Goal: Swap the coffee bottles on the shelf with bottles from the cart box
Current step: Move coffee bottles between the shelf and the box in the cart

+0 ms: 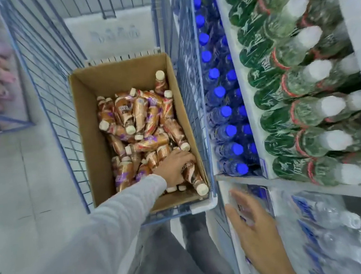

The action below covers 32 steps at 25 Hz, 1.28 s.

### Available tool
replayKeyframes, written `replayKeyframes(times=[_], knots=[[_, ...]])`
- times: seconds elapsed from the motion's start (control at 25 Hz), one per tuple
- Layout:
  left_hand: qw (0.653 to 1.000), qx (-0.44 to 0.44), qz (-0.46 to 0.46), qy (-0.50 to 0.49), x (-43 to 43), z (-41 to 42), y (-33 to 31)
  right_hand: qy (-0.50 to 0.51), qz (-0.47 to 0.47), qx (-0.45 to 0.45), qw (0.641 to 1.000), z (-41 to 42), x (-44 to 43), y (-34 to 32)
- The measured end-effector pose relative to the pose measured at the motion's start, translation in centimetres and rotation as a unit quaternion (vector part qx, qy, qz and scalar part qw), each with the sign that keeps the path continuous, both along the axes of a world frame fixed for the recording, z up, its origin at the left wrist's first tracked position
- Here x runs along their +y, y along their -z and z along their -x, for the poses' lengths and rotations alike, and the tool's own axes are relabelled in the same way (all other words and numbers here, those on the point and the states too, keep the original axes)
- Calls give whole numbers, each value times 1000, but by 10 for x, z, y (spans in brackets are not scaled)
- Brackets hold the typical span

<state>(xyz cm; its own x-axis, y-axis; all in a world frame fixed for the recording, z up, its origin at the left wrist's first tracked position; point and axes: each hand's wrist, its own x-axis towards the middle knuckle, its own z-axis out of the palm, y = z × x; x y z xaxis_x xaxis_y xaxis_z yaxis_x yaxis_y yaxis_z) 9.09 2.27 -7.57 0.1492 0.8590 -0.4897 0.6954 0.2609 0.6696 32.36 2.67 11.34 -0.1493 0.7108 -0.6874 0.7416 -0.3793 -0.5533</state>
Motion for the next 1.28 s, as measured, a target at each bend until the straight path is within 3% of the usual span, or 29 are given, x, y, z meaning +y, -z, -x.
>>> replayKeyframes(times=[0.16, 0.28, 0.44, 0.64, 0.72, 0.8, 0.92, 1.0, 1.2, 1.28], knots=[[999, -24, -30, -36, -18, 3, 10, -56, -2, 6, 998, 1, 6, 7], [973, -77, 6, -219, -42, 11, -21, -105, -5, 12, 994, 12, 11, 8], [846, -144, 34, -512, -90, 34, -77, -199, -15, 27, 979, 44, 31, 26], [703, -219, 15, -677, -155, 25, -140, -345, -32, 47, 937, 122, 60, 95], [669, -220, 14, -709, -177, 10, -150, -414, -16, 51, 909, 146, 72, 132], [640, -221, 24, -736, -192, -3, -155, -512, -16, 44, 857, 157, 78, 167], [594, -219, 40, -773, -202, -19, -151, -702, -73, -4, 709, 166, 84, 206], [577, -228, 44, -783, -201, -28, -151, -759, -105, -45, 641, 169, 84, 219], [588, -242, 44, -771, -191, -39, -148, -795, -156, -40, 585, 176, 85, 242], [595, -237, 44, -767, -185, -38, -148, -773, -139, -19, 618, 174, 86, 236]])
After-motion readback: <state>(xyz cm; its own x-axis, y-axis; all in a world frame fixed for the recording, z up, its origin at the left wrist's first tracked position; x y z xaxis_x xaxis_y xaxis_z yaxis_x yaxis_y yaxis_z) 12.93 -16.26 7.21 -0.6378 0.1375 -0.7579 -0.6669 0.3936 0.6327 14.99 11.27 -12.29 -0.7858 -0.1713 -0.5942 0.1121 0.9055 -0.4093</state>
